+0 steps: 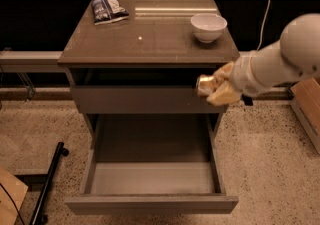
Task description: Pick orange can from middle drawer and place on counter
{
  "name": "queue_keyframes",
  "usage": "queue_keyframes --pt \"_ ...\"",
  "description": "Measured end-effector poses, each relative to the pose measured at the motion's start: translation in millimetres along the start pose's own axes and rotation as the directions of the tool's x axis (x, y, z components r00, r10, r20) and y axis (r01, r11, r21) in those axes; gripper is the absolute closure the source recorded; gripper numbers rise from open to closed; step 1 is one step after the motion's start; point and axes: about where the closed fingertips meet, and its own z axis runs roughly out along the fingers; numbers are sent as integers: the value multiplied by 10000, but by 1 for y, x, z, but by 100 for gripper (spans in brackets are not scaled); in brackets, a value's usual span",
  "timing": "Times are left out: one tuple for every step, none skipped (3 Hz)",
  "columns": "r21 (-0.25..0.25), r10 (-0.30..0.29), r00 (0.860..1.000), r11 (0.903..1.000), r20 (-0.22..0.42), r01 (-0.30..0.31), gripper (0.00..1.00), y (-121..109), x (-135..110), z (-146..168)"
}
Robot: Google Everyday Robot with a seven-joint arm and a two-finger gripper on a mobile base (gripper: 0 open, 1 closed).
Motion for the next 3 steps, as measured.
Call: queue_keyframes --pt "1067 -1448 9895 9839 27 1437 100 -75 -66 -46" --pt "1331 -1450 9893 9810 183 1414 100 -81 -73 -56" --pt "1611 -1064 9937 9819 364 992 100 -76 -75 -46"
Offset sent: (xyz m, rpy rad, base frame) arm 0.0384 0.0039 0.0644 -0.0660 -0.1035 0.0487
